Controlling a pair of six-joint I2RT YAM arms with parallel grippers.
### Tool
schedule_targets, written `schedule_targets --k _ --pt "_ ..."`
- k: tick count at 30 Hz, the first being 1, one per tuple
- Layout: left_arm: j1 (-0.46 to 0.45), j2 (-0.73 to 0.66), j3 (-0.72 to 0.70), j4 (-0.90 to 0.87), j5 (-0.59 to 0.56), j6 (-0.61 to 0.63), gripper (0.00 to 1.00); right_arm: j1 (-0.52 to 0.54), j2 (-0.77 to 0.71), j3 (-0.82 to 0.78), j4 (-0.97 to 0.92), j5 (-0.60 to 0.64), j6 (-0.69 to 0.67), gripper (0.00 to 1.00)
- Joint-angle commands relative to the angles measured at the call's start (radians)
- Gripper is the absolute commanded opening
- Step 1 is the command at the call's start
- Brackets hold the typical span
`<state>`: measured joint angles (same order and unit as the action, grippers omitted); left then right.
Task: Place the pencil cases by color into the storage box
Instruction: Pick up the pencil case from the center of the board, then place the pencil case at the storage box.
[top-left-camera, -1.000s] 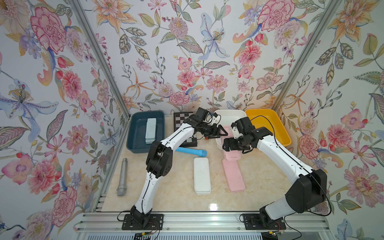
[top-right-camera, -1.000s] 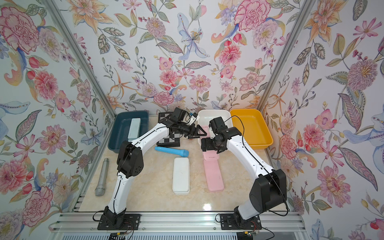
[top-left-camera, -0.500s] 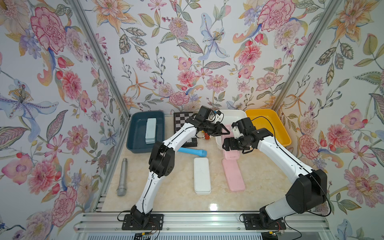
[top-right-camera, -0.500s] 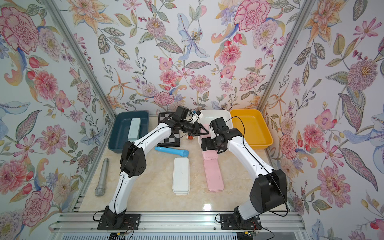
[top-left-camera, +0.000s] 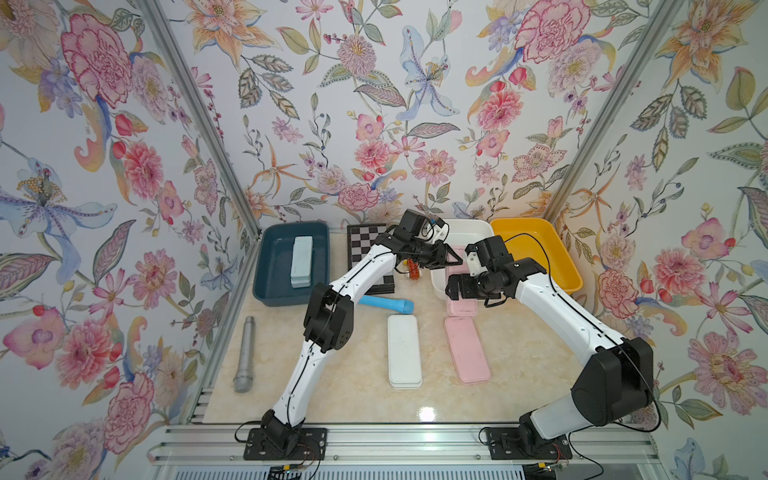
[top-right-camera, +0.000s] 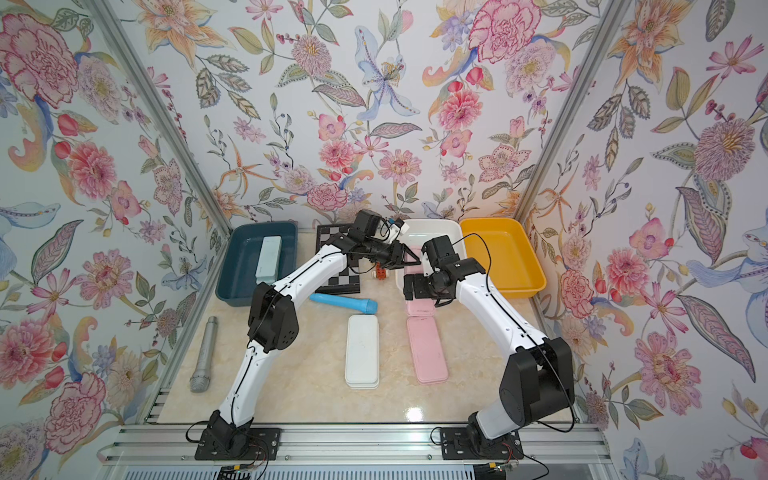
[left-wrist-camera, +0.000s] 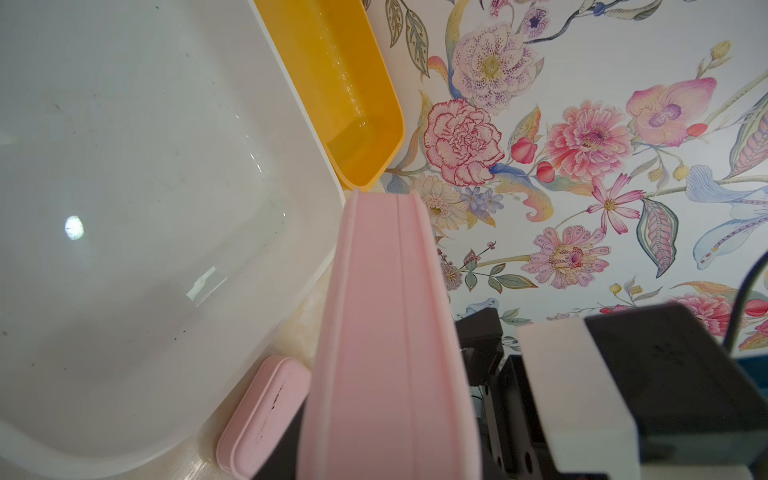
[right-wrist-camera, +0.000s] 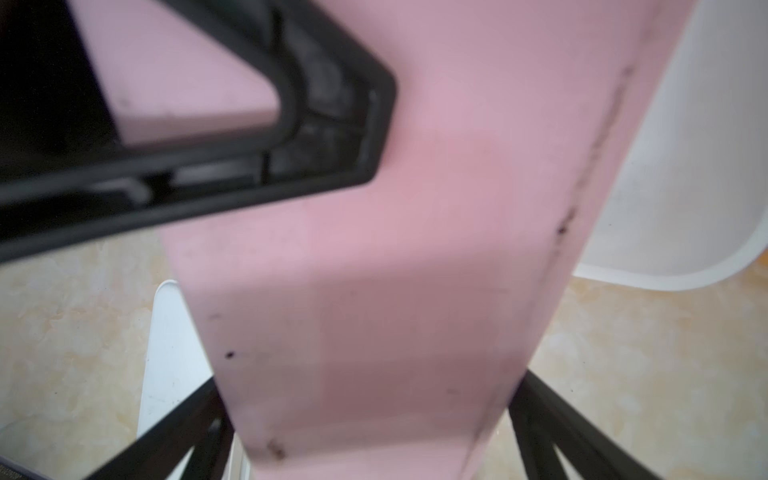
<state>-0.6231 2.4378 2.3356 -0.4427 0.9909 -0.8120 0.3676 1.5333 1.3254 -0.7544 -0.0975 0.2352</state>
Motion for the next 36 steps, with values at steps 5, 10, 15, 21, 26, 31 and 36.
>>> schedule_targets --k 5,10,15,21,26,31,36 --pt "0.019 0.148 0.216 0.013 0.0 -0.072 0.38 -0.027 -0.02 -0.006 0.038 0.058 0.018 1.0" --pt "0.043 0.226 0.316 0.012 -0.01 -0.091 0.38 -0.077 -0.041 -0.006 0.043 0.077 0.014 1.0" --pt "0.058 0.269 0.377 0.012 -0.02 -0.099 0.38 -0.098 -0.04 -0.025 0.054 0.07 0.025 1.0" --pt "0.07 0.326 0.469 0.051 -0.053 -0.149 0.38 -0.102 -0.076 -0.062 0.076 0.076 0.04 1.0" --pt "0.075 0.344 0.499 0.097 -0.083 -0.177 0.37 -0.107 -0.123 -0.105 0.087 0.083 0.05 1.0" --pt "0.08 0.365 0.499 0.146 -0.131 -0.203 0.38 -0.107 -0.2 -0.157 0.097 0.087 0.068 1.0" --pt "0.077 0.419 0.5 0.211 -0.178 -0.235 0.37 -0.107 -0.31 -0.224 0.128 0.098 0.086 1.0"
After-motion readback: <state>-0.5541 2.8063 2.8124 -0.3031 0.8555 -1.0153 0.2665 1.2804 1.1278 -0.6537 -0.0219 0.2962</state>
